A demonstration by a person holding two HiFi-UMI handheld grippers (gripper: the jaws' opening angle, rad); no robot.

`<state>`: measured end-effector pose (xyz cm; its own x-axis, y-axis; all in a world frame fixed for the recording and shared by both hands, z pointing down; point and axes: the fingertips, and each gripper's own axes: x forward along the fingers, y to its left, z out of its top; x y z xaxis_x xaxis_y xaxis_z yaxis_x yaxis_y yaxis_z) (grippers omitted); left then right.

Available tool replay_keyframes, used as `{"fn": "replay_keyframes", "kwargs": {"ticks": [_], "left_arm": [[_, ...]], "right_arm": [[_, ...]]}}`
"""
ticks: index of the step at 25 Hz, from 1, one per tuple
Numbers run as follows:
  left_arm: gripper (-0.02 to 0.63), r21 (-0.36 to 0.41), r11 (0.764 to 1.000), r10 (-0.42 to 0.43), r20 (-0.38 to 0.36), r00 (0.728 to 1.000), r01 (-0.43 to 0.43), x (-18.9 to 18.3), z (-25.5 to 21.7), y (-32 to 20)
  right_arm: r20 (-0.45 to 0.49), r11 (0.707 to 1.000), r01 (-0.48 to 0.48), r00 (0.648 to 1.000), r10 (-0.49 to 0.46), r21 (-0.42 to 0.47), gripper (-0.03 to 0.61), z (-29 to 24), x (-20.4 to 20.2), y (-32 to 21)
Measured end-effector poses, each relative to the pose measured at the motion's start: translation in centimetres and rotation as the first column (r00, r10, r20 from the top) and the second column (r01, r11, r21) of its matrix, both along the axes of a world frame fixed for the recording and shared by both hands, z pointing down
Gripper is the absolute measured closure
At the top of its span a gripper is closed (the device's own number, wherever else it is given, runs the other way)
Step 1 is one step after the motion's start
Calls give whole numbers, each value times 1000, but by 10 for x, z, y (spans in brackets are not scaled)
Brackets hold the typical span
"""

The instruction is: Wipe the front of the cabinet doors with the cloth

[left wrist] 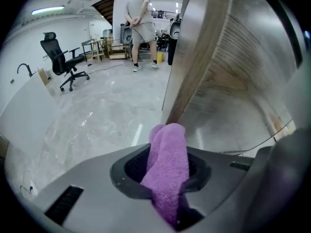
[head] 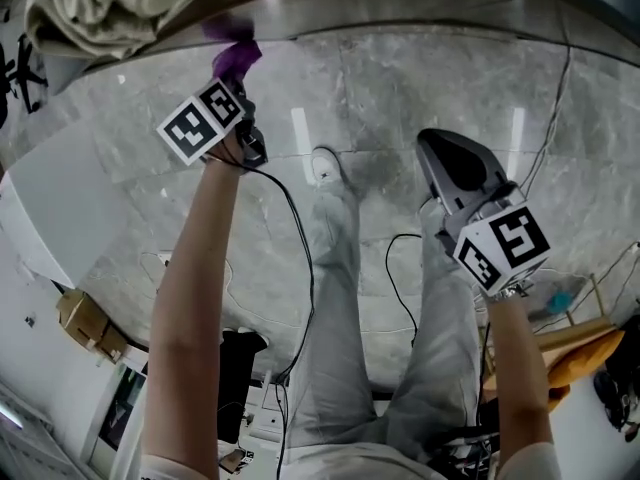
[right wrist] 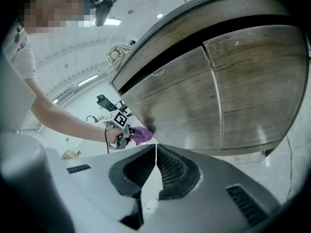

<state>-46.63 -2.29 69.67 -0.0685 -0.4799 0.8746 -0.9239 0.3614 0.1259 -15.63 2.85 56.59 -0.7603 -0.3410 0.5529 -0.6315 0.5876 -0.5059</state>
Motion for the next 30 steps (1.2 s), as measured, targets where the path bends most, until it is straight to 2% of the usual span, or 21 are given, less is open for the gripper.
{"fn": "replay_keyframes", "kwargs": {"ticks": [4,9,12,16,18,20,23,27,30], "left_arm": [[523,-25,999,45,5,999,-45,51,7,12],[523,-44,982,180,-59,982,-182,173,39,4],[523,-50,952,295,-108,949,-302,248,52,-10],[523,-52,889,445,-132,886,-455,330,76,-22],[523,-54,868,484,-134,865,-494,349,90,-30],[523,-64,858,498,-138,856,-509,354,105,-41],[523,-71,871,472,-156,868,-487,352,128,-55],[523,-4,876,473,-177,863,-481,349,150,-85],[523,2,877,473,-188,861,-481,339,161,-99]], "right_arm": [[-11,1000,27,1000,-27,4,551,-3,40,9],[-51,999,37,998,-37,-6,551,9,108,23],[-71,1000,15,997,-16,-12,551,13,140,30],[-81,995,-92,993,90,-25,551,28,187,35],[-70,979,-200,978,197,-32,551,38,205,37],[-60,946,-322,946,320,-42,551,50,217,42],[-59,890,-453,891,450,-57,551,71,232,56],[-82,837,-544,838,539,-58,551,95,237,73],[-107,836,-545,837,537,-67,551,105,226,87]]}}
